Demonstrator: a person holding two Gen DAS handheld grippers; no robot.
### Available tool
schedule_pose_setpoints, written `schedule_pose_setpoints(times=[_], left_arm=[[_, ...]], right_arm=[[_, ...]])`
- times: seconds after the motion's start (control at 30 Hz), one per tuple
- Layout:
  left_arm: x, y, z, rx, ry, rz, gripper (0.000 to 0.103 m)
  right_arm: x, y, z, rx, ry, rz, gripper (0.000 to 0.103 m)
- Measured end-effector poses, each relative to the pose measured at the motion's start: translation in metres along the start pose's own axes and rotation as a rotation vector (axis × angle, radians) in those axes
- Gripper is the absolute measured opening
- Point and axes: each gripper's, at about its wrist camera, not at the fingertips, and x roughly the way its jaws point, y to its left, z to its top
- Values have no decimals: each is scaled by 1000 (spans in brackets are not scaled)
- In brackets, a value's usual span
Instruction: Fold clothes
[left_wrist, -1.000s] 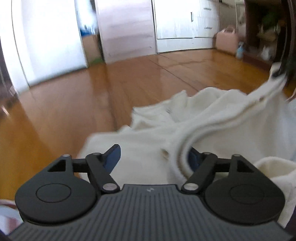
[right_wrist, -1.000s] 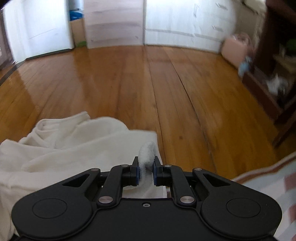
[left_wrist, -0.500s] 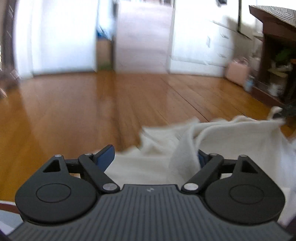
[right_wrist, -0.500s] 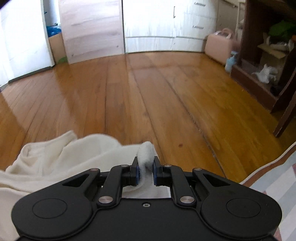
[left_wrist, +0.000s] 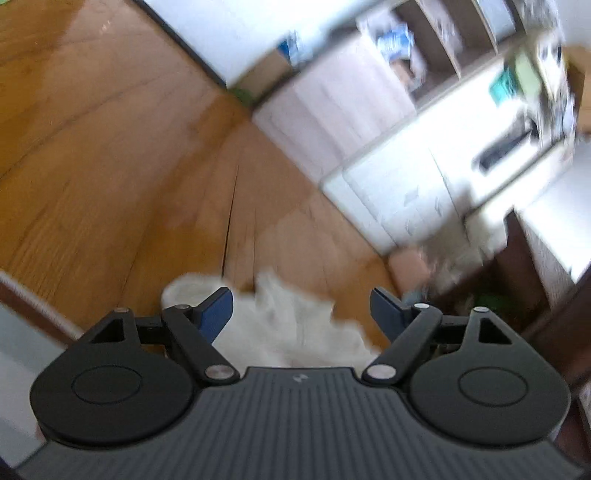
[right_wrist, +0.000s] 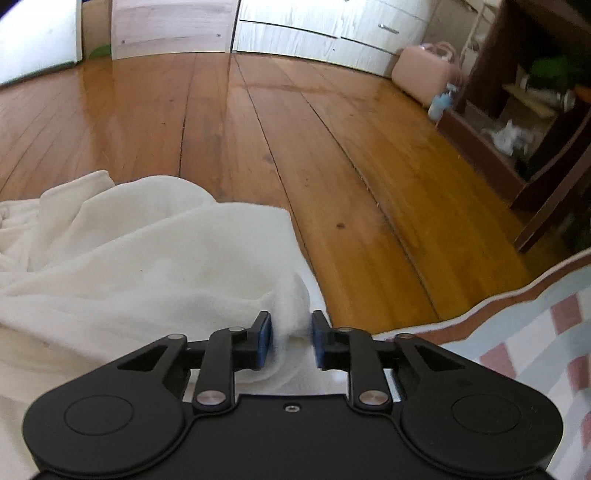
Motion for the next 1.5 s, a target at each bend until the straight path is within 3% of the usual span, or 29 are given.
schedule_pose_setpoints(times=[0.13, 0.17, 0.27, 0.4, 0.47, 0.5, 0.53, 0.57, 0.63, 0.73, 0.83, 0.9, 1.0, 1.2, 1.33, 1.43, 1.5], left_arm=[[19, -20, -27, 207, 112, 258, 82], [26, -21, -32, 224, 128, 277, 82], [44, -20, -38, 204, 161, 231, 83], [57, -7, -42, 152, 189, 276, 84], [61, -5, -44, 171, 209, 267, 80], [62, -8, -44, 206, 210, 271, 73], [62, -11, -45, 242, 205, 282, 55], [61, -13, -44, 259, 190, 290, 49], [57, -14, -41, 235, 168, 270, 48], [53, -15, -36, 206, 141, 246, 48], [57, -12, -40, 218, 159, 261, 48], [62, -12, -44, 251, 169, 312, 49], [65, -15, -41, 333, 127, 380, 52], [59, -5, -35, 272, 124, 269, 58], [72, -5, -43, 309, 166, 238, 59], [83, -2, -41, 287, 179, 191, 63], [86, 6, -38, 222, 175, 150, 66]], right_arm=[[-16, -11, 5, 60, -20, 36, 43], [-21, -16, 7, 78, -30, 46, 43], [-39, -34, 11, 121, -61, 68, 44], [-66, -55, 11, 104, -62, 75, 46], [-86, -65, 4, 72, -22, 86, 47], [-95, -68, -3, 49, 1, 101, 49], [-102, -68, -10, 9, 40, 103, 50], [-108, -61, -15, -84, 55, 86, 50], [-120, -43, -23, -291, 71, 45, 50], [-123, 7, -24, -732, -27, -77, 53], [-117, 37, -23, -939, -65, 20, 56], [-101, 51, -34, -1093, -84, 39, 58], [-65, 57, -56, -1268, -102, -28, 58], [-27, 31, -63, -1320, -72, -74, 62], [-12, 21, -50, -1231, -98, -56, 62], [-11, 17, -42, -1148, -220, -12, 63], [0, 18, -37, -1082, -267, -13, 63]])
